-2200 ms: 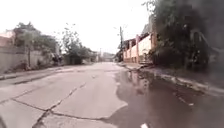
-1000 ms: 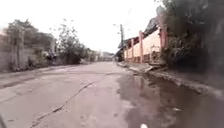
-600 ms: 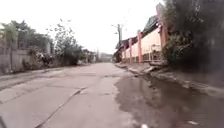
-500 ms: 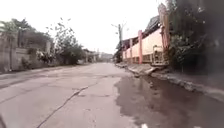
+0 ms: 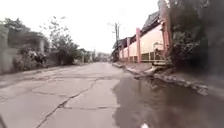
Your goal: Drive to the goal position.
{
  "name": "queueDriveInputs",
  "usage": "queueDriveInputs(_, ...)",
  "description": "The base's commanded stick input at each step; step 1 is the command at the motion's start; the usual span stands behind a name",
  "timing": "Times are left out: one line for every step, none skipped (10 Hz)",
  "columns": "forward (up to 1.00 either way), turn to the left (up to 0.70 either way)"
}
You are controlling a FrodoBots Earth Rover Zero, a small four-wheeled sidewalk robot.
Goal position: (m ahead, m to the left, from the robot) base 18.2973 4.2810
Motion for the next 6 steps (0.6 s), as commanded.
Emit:
queueDriveInputs(0.85,0.0)
queueDriveInputs(0.85,0.0)
queueDriveInputs(0.85,0.0)
queueDriveInputs(0.85,0.0)
queueDriveInputs(0.85,0.0)
queueDriveInputs(0.85,0.0)
